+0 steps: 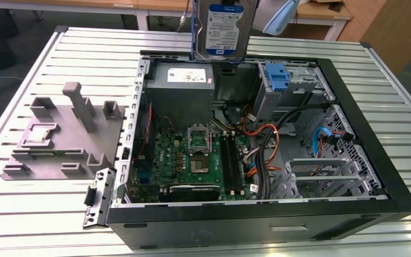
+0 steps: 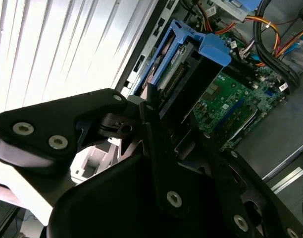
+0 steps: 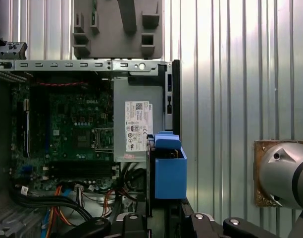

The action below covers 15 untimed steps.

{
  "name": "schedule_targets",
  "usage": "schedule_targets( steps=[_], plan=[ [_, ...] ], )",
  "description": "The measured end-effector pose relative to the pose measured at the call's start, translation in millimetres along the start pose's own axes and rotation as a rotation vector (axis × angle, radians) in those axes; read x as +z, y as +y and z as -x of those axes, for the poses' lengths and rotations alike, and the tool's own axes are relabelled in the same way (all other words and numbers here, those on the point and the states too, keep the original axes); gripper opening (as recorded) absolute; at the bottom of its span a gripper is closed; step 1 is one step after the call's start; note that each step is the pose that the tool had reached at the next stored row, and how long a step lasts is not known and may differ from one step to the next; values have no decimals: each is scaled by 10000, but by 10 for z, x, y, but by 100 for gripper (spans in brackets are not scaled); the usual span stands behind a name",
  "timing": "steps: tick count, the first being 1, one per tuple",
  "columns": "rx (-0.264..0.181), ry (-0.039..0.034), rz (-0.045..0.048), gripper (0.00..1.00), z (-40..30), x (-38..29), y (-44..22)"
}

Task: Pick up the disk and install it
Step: 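Pick up the disk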

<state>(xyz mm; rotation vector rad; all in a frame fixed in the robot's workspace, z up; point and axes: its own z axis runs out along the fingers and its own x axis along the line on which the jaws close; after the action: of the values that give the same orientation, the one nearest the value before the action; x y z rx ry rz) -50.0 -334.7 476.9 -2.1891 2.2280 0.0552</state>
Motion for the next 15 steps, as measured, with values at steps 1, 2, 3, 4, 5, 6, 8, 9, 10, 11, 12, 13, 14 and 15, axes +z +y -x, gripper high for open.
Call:
schedule_targets(
  steps=[1, 2, 3, 4, 5, 6, 8, 9, 10, 11, 12, 13, 14, 15],
  plan=[
    [-1, 0, 0, 35, 0, 0, -27],
    [-1, 0, 0, 35, 1, 0, -54],
    [-1, 0, 0, 35, 1, 0, -81],
    [0, 0, 0, 35, 2, 0, -107],
    [0, 0, 0, 35, 2, -1, -133],
    [-1, 0, 0, 35, 3, -1, -160],
    [-1, 0, 0, 35, 3, -1, -206],
    [-1, -1, -1, 35, 3, 0, -222],
    [-1, -2, -1, 35, 3, 0, -232],
    [-1, -1, -1, 35, 3, 0, -238],
    [-1, -2, -1, 35, 1, 0, -242],
    [-1, -1, 0, 35, -5, 0, -245],
    [0, 0, -1, 35, -13, -1, -246],
    [-1, 0, -1, 35, -25, -1, -247]
  ],
)
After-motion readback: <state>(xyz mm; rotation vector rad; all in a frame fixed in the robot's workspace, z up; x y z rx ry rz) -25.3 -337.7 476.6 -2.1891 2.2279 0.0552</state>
